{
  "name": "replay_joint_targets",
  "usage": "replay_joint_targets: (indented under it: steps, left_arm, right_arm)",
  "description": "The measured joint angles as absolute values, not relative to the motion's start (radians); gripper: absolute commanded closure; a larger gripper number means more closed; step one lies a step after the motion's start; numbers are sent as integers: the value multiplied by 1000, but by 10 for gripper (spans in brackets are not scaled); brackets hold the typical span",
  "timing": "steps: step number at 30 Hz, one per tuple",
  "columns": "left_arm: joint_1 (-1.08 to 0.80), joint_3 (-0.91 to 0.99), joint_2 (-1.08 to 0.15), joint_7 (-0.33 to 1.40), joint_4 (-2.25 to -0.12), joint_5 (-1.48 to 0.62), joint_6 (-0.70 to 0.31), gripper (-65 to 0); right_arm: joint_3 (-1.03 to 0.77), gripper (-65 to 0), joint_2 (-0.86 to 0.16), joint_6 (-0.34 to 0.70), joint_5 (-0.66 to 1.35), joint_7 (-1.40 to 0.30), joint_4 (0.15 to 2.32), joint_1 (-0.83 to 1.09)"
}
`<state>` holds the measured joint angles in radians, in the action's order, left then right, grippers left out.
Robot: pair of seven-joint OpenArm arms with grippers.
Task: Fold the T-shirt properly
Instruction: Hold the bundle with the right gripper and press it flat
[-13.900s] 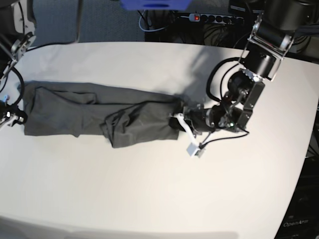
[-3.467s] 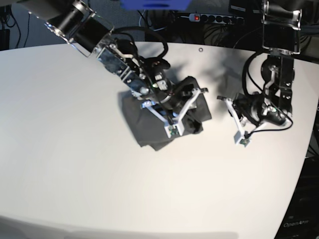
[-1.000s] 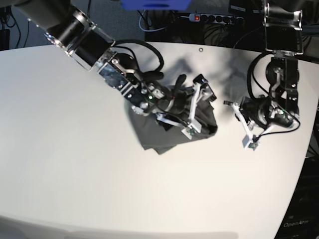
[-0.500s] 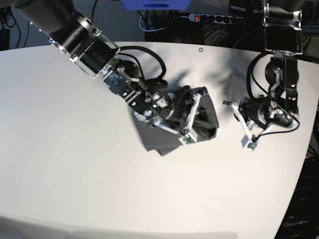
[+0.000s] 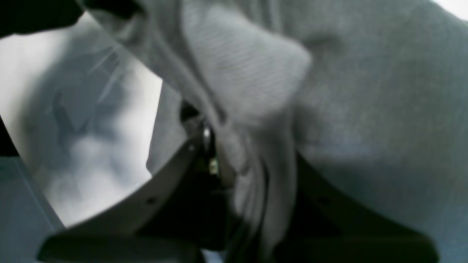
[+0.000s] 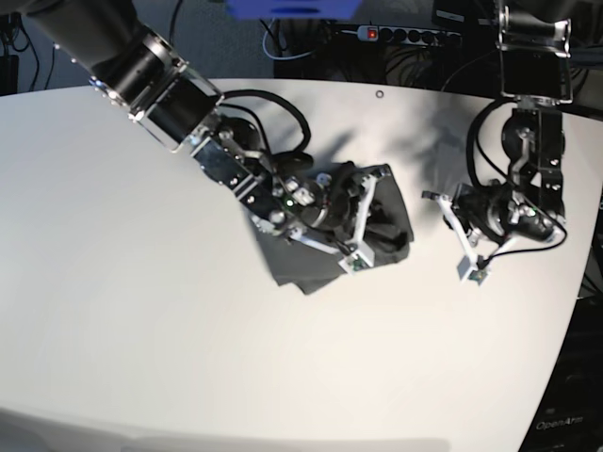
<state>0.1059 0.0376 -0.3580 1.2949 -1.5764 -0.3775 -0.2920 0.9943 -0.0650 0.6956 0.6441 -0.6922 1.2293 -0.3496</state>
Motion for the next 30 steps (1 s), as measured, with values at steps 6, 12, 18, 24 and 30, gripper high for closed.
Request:
replay_joint_targets:
  steps: [6,12,18,24,30]
  left_arm:
    - [105,38,-361,1295,-1576,-377,-292,-19]
    - [108,38,-361,1295,-1576,-377,-292,-19]
    - [108,38,-357,1295,-1576,-377,-292,-19]
    - [108,38,-357,1295,-1576,-377,-292,-19]
    - [108,38,-358,1295,-1576,-377,-292,-19]
  right_arm:
    - [995,0,-88,696,647,-706,1226,-368]
    - [995,0,-109,696,647,-709,1224,-381]
    - [990,0,-107,696,659,-710,1157,-416]
    - [991,0,-104,696,658,-715,1147,-426]
    - [990,-3,-101,696,658,-719,1147,-426]
